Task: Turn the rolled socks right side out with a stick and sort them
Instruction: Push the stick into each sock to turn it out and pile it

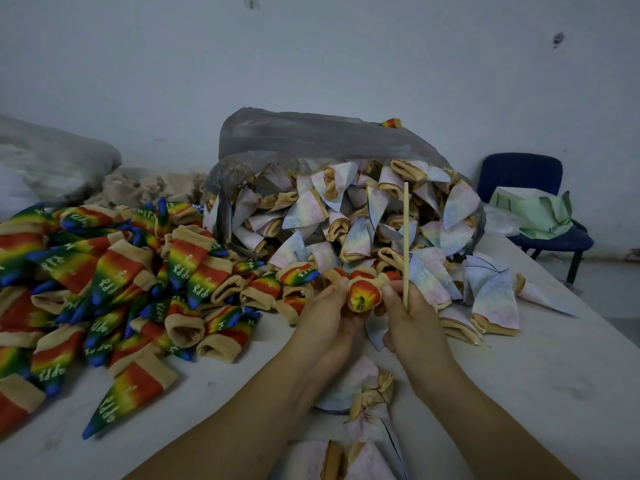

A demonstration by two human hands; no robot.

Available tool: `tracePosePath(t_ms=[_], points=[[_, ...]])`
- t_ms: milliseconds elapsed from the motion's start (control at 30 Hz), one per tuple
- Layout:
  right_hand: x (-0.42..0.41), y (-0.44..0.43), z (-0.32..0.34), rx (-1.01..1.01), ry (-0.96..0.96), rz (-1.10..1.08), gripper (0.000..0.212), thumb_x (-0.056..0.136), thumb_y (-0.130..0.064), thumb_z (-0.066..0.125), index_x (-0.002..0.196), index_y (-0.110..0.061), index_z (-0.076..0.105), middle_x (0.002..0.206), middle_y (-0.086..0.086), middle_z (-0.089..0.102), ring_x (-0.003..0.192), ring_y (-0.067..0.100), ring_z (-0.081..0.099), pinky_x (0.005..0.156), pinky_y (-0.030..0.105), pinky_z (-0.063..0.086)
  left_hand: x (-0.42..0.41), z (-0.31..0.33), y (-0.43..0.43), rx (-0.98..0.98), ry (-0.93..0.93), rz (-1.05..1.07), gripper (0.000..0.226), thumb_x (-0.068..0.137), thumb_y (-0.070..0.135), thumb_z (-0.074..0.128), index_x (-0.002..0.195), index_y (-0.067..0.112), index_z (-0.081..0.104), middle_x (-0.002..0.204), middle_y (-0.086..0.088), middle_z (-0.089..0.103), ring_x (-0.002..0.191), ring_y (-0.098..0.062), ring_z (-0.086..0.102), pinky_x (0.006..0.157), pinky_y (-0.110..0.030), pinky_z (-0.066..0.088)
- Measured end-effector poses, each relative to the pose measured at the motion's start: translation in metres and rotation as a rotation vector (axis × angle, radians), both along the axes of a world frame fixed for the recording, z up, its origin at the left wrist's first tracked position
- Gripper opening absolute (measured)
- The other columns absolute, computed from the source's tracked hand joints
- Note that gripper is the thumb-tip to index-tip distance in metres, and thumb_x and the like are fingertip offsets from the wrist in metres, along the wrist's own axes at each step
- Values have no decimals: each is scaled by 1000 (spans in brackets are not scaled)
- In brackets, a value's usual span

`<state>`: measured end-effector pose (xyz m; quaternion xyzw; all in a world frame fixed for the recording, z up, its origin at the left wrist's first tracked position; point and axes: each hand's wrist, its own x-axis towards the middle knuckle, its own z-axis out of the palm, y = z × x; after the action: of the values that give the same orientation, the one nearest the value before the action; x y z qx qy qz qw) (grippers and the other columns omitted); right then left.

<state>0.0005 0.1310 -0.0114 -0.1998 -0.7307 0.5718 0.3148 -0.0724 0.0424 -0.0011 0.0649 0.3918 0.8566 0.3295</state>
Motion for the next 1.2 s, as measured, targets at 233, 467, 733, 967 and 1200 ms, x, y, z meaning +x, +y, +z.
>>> tracePosePath(t_ms=[233,467,733,967,1200], points=[[6,2,9,-295,-11,85,22,99,-32,45,90,-16,57,60,-7,50,42,2,39,36,15,33,-1,-9,-14,-404,1030,249,25,91,60,54,116,55,55,140,23,39,132,3,39,99,-9,41],[14,3,12,-396,1,242,33,99,-33,45,74,-12,51,55,1,39,36,6,30,35,19,26,2,-16,-9,-425,1197,156,17,94,43,62,110,39,65,107,28,60,110,7,54,91,-13,43],[26,14,13,476,-305,142,43,91,-59,29,77,-30,58,81,-8,64,78,5,59,63,15,39,-34,-6,-27,247,-244,62,36,77,40,71,91,7,69,78,-5,67,69,-12,64,67,-26,55],[36,27,18,877,-533,154,45,94,-55,35,66,-23,47,67,3,55,64,13,53,58,31,39,-44,-4,-32,396,-296,23,16,83,12,65,84,-2,72,111,-16,73,96,-26,74,79,-39,61],[27,17,10,1104,-524,85,38,97,-53,27,80,-32,54,65,-7,49,65,12,53,54,27,33,-39,-11,-23,224,-131,3,42,93,12,59,52,7,61,55,-2,59,66,-14,70,75,-34,62]])
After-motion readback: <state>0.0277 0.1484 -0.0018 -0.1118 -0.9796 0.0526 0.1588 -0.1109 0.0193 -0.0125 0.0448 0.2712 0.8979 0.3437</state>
